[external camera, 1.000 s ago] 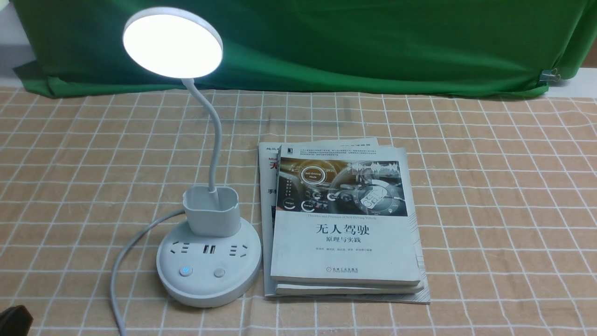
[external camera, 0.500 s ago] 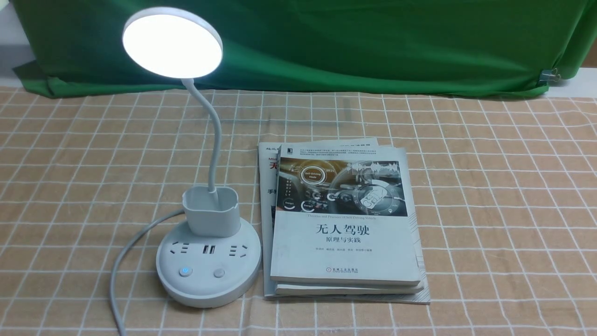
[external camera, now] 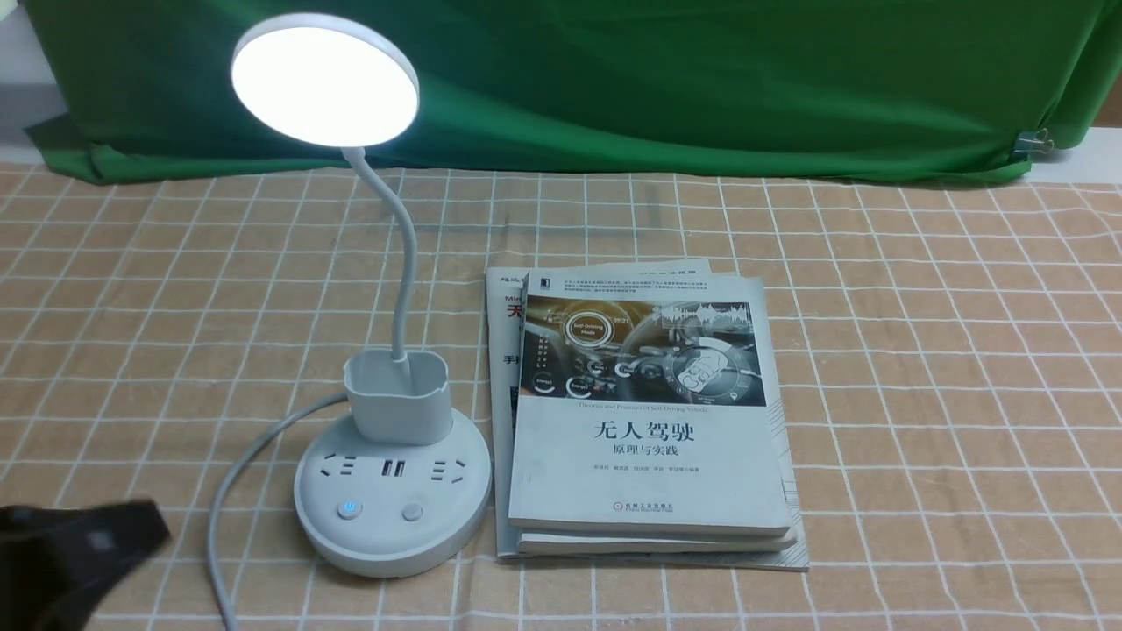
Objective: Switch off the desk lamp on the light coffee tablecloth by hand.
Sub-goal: 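Press the power button on the round power strip under the lamp with the left gripper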
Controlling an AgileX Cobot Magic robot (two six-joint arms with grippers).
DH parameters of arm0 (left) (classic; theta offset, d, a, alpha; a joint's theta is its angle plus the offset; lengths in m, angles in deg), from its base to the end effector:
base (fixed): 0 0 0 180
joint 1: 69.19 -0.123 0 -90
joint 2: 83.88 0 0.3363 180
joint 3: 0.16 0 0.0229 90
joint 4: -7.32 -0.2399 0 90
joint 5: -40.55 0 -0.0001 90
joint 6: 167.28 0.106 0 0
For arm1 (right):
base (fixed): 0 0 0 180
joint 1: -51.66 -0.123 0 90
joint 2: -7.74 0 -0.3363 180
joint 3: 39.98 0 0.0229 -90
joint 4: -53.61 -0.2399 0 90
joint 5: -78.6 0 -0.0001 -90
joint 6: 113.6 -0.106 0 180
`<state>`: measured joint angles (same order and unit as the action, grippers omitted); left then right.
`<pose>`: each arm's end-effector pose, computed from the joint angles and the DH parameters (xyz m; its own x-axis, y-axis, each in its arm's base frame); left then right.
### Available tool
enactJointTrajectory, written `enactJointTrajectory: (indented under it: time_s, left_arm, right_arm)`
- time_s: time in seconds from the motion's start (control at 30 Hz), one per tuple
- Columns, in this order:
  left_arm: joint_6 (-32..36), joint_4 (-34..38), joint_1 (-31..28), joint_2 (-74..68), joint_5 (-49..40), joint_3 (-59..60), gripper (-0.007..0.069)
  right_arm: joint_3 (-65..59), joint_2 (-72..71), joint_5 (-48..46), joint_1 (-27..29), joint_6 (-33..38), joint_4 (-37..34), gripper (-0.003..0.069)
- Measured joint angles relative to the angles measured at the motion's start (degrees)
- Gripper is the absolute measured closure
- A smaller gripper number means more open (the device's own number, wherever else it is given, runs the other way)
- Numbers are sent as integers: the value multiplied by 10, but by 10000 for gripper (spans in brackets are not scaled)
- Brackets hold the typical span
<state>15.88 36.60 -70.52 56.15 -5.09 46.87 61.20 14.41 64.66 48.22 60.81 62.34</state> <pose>0.0589 -0.0357 0.3123 -0.6726 -0.3090 -0.6724 0.0425 0.8910 -0.4520 0.0081 -0.0034 0.1866 -0.1595 -0.0600 -0.9854 -0.0320 0.9979 -0.0556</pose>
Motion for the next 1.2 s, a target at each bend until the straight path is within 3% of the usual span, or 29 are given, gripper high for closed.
enactJointTrajectory:
  time_s: [0.07,0.27,0.57,0.7,1.2]
  left_arm:
    - [25,-30,0,-81,-41,-44,613]
    - [67,-73,20,-249,-57,-115,624]
    - [20,-172,221,-464,-82,-243,633]
    - [18,-175,271,-528,-96,-291,633]
    - [18,-236,284,-651,-52,-328,633]
  right_arm:
    - [0,0,0,0,0,0,417]
    - [0,0,0,0,0,0,417]
    - [0,0,0,0,0,0,417]
    - [0,0,0,0,0,0,417]
    - [0,0,0,0,0,0,417]
